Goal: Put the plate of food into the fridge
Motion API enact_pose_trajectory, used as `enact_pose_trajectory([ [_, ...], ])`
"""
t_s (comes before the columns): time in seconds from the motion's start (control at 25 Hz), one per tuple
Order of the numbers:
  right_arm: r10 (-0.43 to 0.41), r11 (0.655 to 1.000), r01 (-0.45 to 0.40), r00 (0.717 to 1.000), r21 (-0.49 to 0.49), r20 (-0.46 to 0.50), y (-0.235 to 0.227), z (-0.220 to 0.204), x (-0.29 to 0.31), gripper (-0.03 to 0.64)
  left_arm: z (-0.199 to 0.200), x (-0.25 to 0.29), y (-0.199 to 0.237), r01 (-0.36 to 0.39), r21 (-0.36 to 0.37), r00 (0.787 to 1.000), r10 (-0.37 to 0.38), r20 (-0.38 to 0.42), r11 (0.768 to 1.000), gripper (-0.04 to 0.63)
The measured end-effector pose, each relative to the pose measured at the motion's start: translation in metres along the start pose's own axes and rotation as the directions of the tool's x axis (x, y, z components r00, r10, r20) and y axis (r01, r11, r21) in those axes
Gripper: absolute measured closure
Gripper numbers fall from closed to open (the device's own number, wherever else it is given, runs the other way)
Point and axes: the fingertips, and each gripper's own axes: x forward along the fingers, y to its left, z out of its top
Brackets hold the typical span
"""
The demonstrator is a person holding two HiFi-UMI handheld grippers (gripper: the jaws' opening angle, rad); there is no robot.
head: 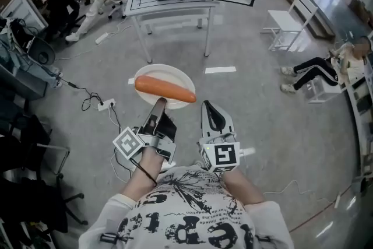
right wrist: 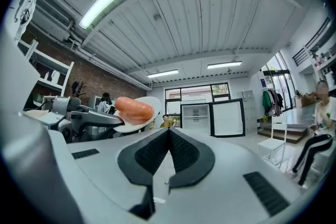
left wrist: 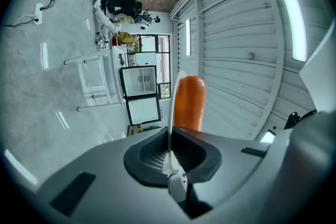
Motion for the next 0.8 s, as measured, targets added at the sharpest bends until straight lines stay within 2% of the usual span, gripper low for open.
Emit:
enact_pose_trajectory([
  [0.16, 0.023, 1.000, -0.023, 0.999, 0.010, -0.031, -0.032, -0.015, 0.015, 0.617, -0.010, 0.032, 0.015, -0.025, -0.030, 1.000, 0.025, 0.011, 0.999, 0.574],
  [0.28, 0.035, 0.999, -0.034, 0.998, 0.027, -0.049, -0.051, -0.020, 0.024, 0.617, -0.017, 0.051, 0.023, -0.050, -0.010, 0.999, 0.050, -0.003, 0.999, 0.574],
  [0.44, 0.029, 0.999, -0.028, 0.999, 0.024, -0.040, -0.072, -0.018, 0.049, 0.617, -0.014, 0.087, 0.026, -0.041, 0.011, 0.999, 0.041, -0.028, 0.999, 0.574],
  [0.64, -0.008, 1.000, 0.008, 0.999, 0.009, -0.047, -0.087, -0.029, 0.093, 0.617, 0.009, 0.124, 0.044, -0.040, 0.019, 0.997, 0.041, -0.060, 0.999, 0.574],
  [0.8, -0.030, 0.999, 0.029, 0.999, -0.026, -0.032, -0.096, -0.016, 0.147, 0.617, 0.046, 0.173, 0.054, -0.009, -0.029, 0.997, 0.007, -0.071, 1.000, 0.574],
])
